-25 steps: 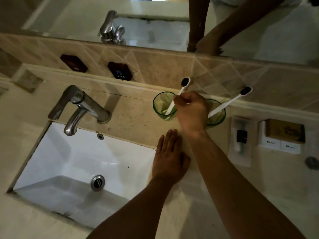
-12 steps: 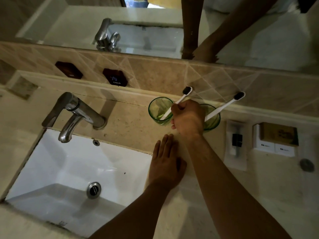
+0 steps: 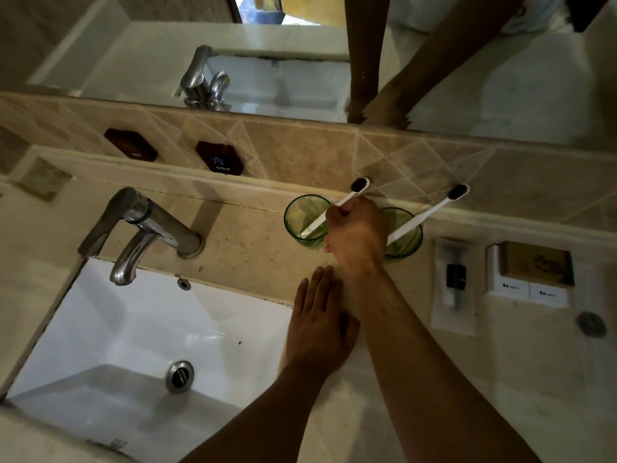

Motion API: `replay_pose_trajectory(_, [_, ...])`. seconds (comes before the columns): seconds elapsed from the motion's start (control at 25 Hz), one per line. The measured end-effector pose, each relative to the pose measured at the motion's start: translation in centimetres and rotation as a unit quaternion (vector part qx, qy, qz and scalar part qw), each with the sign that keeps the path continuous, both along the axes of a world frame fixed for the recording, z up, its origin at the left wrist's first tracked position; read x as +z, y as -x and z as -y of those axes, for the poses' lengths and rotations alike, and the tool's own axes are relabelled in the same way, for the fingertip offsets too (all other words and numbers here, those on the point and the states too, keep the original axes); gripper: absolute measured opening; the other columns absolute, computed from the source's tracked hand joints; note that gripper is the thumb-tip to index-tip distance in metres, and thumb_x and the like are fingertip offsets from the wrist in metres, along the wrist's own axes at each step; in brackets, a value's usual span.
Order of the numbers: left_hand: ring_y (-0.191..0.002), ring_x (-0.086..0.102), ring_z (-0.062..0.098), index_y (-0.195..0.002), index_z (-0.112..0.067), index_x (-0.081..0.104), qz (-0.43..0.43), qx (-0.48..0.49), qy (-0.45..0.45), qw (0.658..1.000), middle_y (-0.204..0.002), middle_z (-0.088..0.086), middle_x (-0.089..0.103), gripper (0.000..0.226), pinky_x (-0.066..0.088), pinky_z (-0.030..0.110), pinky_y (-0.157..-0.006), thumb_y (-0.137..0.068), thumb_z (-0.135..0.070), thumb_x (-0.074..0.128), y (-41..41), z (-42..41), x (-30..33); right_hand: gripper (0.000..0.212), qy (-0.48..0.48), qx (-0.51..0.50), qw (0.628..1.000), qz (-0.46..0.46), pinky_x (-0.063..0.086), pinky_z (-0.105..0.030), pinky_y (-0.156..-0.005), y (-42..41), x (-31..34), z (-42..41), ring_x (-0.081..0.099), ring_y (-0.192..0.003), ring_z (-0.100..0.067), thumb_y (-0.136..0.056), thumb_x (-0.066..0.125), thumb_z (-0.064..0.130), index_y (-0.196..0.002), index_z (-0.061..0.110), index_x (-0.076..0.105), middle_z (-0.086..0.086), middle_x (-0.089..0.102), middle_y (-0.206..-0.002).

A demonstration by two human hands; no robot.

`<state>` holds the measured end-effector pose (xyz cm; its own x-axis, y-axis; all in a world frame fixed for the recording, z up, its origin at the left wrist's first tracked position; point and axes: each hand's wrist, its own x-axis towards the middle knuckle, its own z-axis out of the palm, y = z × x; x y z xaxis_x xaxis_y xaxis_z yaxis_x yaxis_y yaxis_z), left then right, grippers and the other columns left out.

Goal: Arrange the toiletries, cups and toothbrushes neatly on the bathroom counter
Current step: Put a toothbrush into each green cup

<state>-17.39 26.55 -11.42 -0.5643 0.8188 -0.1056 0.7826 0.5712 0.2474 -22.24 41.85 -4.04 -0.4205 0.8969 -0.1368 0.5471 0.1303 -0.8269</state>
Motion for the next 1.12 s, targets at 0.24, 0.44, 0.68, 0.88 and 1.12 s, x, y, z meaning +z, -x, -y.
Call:
replay_pose_trajectory(0.24, [-0.155, -0.007, 0.018, -0.159, -0.018, 0.015, -0.008, -0.003, 0.014, 1.000, -0.169, 0.003, 0.008, 0.073, 0.009, 0.045, -0.125, -0.100, -0.058, 0.031, 0.1, -0.1, -0.6, 0.052, 0.014, 0.003, 1.000, -0.010, 0.059, -0.044, -0.064, -0.1, -0.4, 0.2, 0.069, -0.067, -0.033, -0.066, 0.037, 0.061, -0.077, 0.020, 0.068, -0.004, 0.070, -0.064])
replay_pose_trajectory(0.44, [-0.155, -0.006, 0.017, -0.158, -0.018, 0.018, -0.007, 0.001, 0.010, 1.000, -0.168, 0.002, 0.009, 0.073, 0.008, 0.045, -0.125, -0.100, -0.058, 0.033, 0.1, 0.0, -0.6, 0.036, 0.019, 0.012, 1.000, -0.013, 0.060, -0.048, -0.062, 0.0, 0.1, -0.3, 0.070, -0.064, -0.033, -0.077, 0.053, 0.050, -0.084, 0.020, 0.069, -0.005, 0.072, -0.066])
replay_pose_trajectory(0.68, [-0.155, -0.008, 0.017, -0.159, -0.018, 0.016, -0.008, 0.002, 0.015, 1.000, -0.169, 0.002, 0.007, 0.075, 0.006, 0.043, -0.126, -0.099, -0.059, 0.035, 0.0, -0.1, -0.6, 0.034, 0.029, 0.020, 0.999, 0.018, 0.061, -0.043, -0.064, 0.2, 0.5, -0.7, 0.071, -0.060, -0.030, -0.083, 0.059, 0.048, -0.083, 0.016, 0.070, -0.008, 0.073, -0.066])
replay_pose_trajectory(0.88, [-0.155, -0.007, 0.018, -0.159, -0.018, 0.016, -0.009, -0.005, 0.019, 1.000, -0.169, 0.003, 0.008, 0.076, 0.008, 0.044, -0.125, -0.098, -0.058, 0.039, 0.1, 0.1, -0.8, 0.030, 0.027, 0.019, 0.999, 0.013, 0.060, -0.043, -0.066, 0.2, 0.8, -0.6, 0.071, -0.061, -0.029, -0.087, 0.062, 0.044, -0.083, 0.015, 0.069, -0.007, 0.072, -0.067])
replay_pose_trajectory(1.12, [-0.155, -0.009, 0.018, -0.159, -0.018, 0.013, -0.021, -0.012, 0.034, 0.999, -0.169, 0.003, 0.006, 0.077, 0.007, 0.045, -0.125, -0.099, -0.059, 0.037, 0.1, 0.1, -1.0, 0.031, -0.003, 0.022, 1.000, 0.016, 0.060, -0.039, -0.067, 0.0, 1.3, -0.5, 0.070, -0.059, -0.028, -0.089, 0.061, 0.042, -0.080, 0.015, 0.071, -0.007, 0.072, -0.065])
